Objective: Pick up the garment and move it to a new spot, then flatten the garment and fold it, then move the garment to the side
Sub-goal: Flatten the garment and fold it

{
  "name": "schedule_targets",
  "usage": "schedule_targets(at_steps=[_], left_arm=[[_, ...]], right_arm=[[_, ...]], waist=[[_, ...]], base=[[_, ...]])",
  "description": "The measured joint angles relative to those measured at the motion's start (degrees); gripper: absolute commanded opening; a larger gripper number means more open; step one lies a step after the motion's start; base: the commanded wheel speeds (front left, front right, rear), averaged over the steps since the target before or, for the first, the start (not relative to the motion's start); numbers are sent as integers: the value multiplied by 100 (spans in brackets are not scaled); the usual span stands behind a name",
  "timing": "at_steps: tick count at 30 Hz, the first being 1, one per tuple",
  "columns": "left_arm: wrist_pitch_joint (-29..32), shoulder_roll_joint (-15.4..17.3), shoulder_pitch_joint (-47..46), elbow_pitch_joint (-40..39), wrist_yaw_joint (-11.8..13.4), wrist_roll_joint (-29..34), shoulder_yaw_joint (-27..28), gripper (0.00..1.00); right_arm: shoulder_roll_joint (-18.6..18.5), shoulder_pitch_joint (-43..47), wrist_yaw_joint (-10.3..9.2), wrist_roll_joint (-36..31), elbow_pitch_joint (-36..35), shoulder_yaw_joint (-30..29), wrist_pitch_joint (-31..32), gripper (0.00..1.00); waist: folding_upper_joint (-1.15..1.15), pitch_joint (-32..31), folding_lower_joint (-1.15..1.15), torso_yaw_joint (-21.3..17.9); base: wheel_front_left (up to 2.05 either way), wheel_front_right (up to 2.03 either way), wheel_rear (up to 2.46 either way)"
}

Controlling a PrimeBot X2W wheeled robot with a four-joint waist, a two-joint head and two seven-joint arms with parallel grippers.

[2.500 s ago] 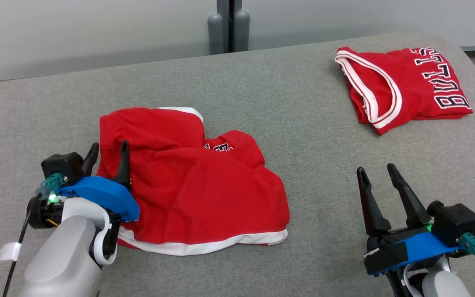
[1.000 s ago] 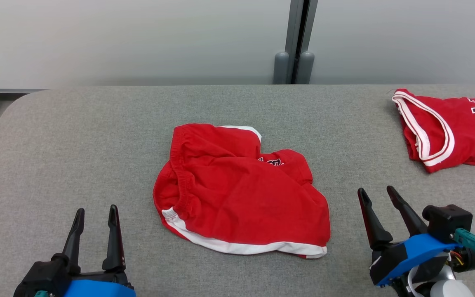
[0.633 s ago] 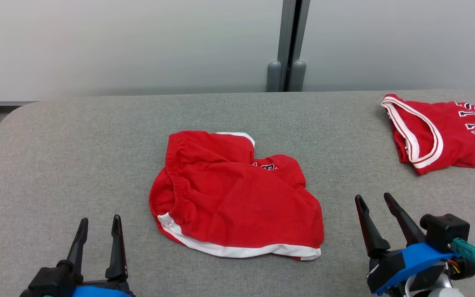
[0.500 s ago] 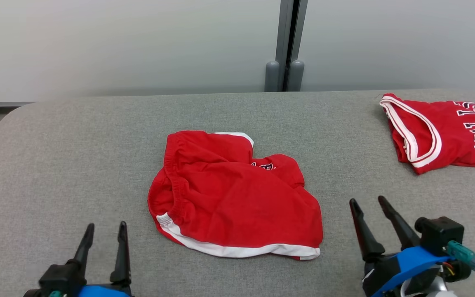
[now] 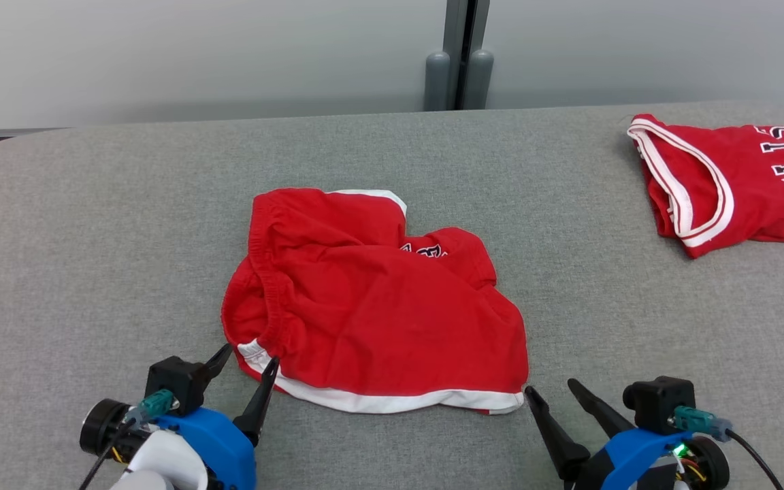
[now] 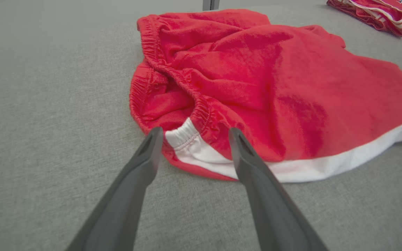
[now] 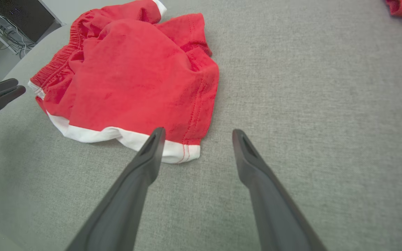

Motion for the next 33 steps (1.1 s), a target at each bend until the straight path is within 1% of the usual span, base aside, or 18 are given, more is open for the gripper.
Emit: schedule_targets(at_steps=[2,4,5,8,10,14,18,21,23,28,32,33], left_arm=[[153,307,-211,4,-21,-387,-434,100],[292,687,-419,-42,-22,-921,-862,100],[431,1099,-622,-145,-22,-1269,-1279,100],[520,1606,-847,-240,-23,-1731,-1692,100],[554,1870,-995,-296,-23,-2002,-1923,100],[632,2262,-1299,-475,-23,-2582,-2479,100],[787,2551,-1665,-676,-23,-3510,-2795,100],[1056,2850,-1866,-733,-23,-4024,-3005,100],[1229,3074,-1956,-834,-23,-4196,-3187,100],[1547,3435,-2030,-1021,-23,-4649,-3563,100],[1688,3739,-2143,-1007,-23,-4586,-3799,100],[1712,3808,-2175,-990,-23,-4551,-3889,81]], right_arm=[[2,-25,0,43,42,133,101,100],[1,-96,0,77,64,250,179,100],[2,-175,0,108,68,366,232,100],[2,-234,0,158,97,468,286,100],[2,-273,0,167,105,515,311,100],[2,-354,0,181,116,576,320,100],[2,-469,0,182,83,613,316,100],[3,-548,0,218,47,664,275,100],[2,-553,0,234,38,677,250,100],[2,-550,0,287,41,701,215,100],[1,-547,0,288,3,669,186,100],[2,-539,0,269,-38,644,180,100]], waist=[[0,79,0,-40],[0,148,0,-92],[0,205,0,-146],[0,279,0,-215],[0,339,0,-263],[0,453,0,-355],[0,564,0,-484],[0,618,0,-605],[0,641,0,-688],[0,662,0,-868],[-1,683,0,-957],[-1,689,0,-980]], base=[[0,0,0],[0,0,0],[0,0,0],[0,0,0],[0,0,0],[0,0,0],[0,0,0],[0,0,0],[0,0,0],[0,0,0],[0,0,0],[0,0,0]])
